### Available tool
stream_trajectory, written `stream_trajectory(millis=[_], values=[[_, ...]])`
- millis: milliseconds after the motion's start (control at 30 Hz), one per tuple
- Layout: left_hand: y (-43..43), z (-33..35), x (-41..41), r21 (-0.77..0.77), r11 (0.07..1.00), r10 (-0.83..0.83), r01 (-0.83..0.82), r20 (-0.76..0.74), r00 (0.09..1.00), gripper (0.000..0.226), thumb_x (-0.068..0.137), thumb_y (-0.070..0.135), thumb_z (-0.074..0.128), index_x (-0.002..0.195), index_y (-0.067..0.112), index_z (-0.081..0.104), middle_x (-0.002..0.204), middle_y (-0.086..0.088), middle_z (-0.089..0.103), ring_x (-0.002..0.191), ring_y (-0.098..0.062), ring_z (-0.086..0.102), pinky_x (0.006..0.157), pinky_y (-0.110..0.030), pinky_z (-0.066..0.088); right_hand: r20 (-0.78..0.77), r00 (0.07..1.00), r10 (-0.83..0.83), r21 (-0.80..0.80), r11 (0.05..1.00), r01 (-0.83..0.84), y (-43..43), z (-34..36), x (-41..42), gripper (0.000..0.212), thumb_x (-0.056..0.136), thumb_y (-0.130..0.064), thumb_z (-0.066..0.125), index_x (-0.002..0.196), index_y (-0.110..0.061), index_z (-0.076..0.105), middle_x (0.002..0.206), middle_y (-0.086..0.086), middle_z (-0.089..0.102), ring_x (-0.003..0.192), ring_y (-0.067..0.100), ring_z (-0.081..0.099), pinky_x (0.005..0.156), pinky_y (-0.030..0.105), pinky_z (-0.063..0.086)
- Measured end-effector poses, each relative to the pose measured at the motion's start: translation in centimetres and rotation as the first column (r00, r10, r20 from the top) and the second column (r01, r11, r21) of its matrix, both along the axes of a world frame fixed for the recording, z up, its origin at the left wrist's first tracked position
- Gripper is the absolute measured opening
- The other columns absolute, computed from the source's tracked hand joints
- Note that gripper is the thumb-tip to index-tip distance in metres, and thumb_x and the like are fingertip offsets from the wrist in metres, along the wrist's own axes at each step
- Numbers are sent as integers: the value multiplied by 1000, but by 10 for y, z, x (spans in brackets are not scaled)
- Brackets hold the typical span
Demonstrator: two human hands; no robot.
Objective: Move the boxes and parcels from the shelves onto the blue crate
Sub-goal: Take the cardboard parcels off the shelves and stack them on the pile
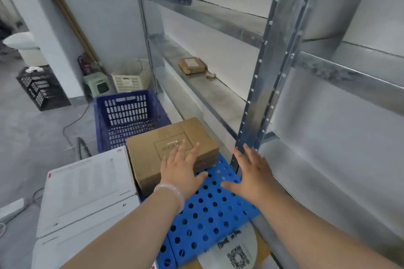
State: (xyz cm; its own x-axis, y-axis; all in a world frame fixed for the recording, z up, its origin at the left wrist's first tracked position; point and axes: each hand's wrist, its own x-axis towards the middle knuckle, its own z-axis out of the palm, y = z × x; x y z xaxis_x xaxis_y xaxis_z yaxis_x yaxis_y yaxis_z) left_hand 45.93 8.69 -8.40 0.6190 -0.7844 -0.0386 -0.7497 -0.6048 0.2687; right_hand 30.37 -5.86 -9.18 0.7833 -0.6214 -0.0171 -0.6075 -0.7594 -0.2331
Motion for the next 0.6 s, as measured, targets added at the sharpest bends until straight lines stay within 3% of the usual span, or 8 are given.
stream_trajectory(millis=[167, 267, 467, 533, 600], values=[[-10, 9, -67, -33, 972, -233, 233, 6, 972, 83, 91, 63, 46, 153, 42, -5, 163, 3, -12, 151, -24, -3, 122, -49, 7, 4, 988, -157, -25, 987, 157, 39, 10, -85, 105, 76, -77, 54, 153, -41, -8, 163, -1, -13, 150, 18, -12, 121, 45, -6], [-24, 21, -119, -41, 926, -375, 376, 25, 927, 83, 92, 62, 47, 153, 42, -6, 164, 3, -11, 151, -23, -3, 121, -48, 5, 29, 955, -296, -50, 954, 297, 53, 23, -146, 111, 63, -85, 42, 154, -41, -3, 164, -1, -10, 150, 19, -10, 120, 44, -5], [-47, 44, -235, -69, 779, -619, 623, 76, 782, 85, 90, 62, 48, 151, 45, -9, 163, 3, -13, 151, -23, -5, 120, -47, 4, 47, 828, -558, -95, 823, 560, 81, 41, -272, 102, 77, -75, 54, 153, -43, -6, 164, 0, -10, 150, 20, -10, 121, 45, 0], [-48, 49, -271, -60, 725, -681, 686, 83, 727, 86, 91, 63, 47, 151, 45, -11, 163, 3, -16, 151, -23, -6, 121, -47, 4, 51, 787, -615, -110, 780, 616, 93, 41, -306, 101, 73, -81, 45, 153, -42, -2, 164, 5, 2, 151, 26, 1, 120, 49, 6], [-49, 53, -307, -41, 672, -733, 740, 106, 672, 86, 91, 63, 46, 151, 44, -12, 163, 3, -16, 151, -23, -6, 120, -48, 5, 72, 744, -664, -159, 729, 666, 103, 40, -339, 105, 66, -85, 39, 154, -34, 14, 159, 12, 25, 146, 34, 24, 115, 54, 20]])
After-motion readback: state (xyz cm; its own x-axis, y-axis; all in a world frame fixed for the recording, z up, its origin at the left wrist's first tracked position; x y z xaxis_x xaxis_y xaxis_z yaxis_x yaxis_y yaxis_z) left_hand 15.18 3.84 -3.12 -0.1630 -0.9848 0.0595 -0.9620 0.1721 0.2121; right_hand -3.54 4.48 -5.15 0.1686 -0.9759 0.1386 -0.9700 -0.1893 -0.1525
